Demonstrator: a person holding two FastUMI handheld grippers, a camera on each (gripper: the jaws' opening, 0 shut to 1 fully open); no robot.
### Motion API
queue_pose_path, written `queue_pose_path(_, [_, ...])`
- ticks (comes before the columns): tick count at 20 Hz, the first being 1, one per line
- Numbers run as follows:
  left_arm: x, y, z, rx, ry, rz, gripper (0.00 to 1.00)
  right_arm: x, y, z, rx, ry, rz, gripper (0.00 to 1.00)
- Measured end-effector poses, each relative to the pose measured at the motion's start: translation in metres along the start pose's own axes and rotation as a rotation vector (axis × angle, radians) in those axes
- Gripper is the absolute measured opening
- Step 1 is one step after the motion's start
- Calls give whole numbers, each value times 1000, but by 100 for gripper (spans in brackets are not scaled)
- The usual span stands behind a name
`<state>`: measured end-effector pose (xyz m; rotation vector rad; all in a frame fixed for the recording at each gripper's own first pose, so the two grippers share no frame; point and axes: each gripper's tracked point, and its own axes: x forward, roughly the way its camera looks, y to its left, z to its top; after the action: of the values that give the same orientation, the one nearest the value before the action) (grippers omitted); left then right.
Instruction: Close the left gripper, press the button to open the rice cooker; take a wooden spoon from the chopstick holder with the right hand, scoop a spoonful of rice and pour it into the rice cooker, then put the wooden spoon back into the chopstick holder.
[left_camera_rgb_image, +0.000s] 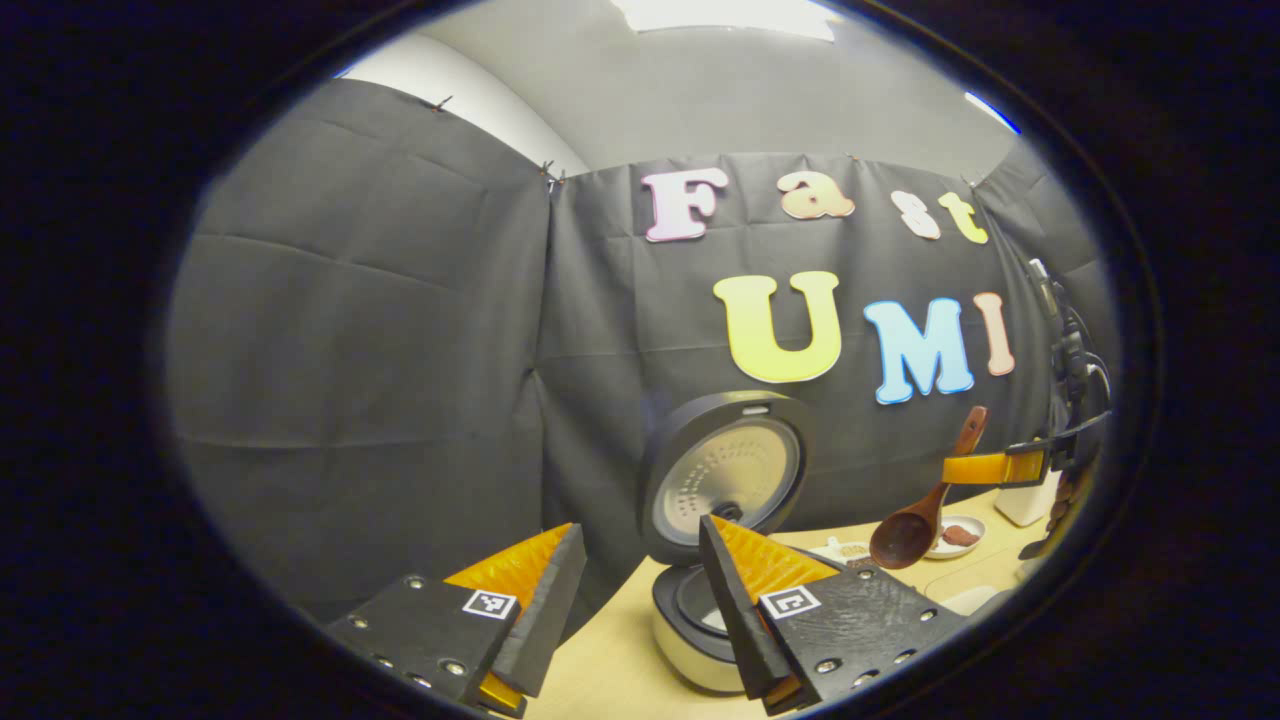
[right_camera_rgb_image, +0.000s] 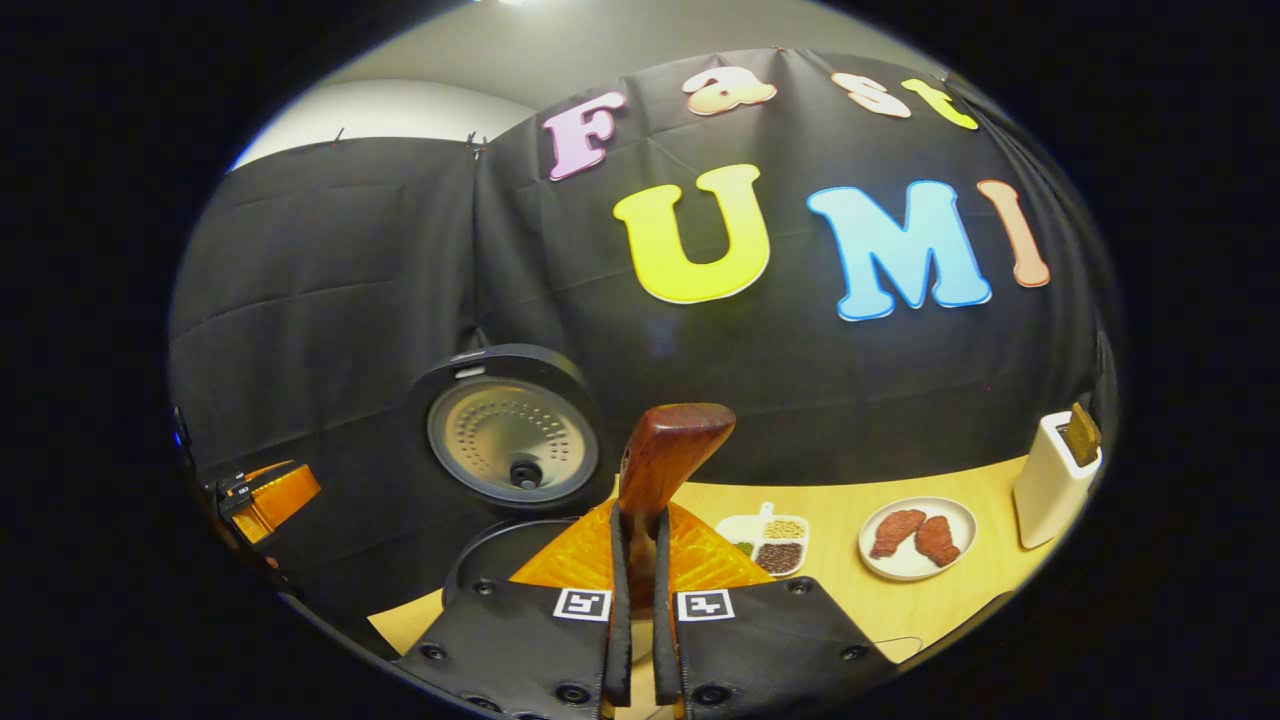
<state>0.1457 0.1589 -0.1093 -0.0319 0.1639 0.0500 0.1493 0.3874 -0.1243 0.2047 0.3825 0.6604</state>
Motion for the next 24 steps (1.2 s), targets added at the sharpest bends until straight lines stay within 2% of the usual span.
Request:
queue_pose_path(5, [11, -34, 8, -10, -19, -67, 72, -34, -61, 8, 25, -18, -122, 10])
queue_pose_path(11, [14, -72, 15, -25, -34, -123, 73, -81, -117, 8, 47, -27, -247, 10])
queue_pose_path(17, [11, -100, 20, -30, -35, -154, 72, -136, -176, -2, 64, -18, -367, 10])
queue_pose_path(24, [4, -117, 29, -25, -42, -155, 73, -206, -241, -22, 81, 4, -505, 10])
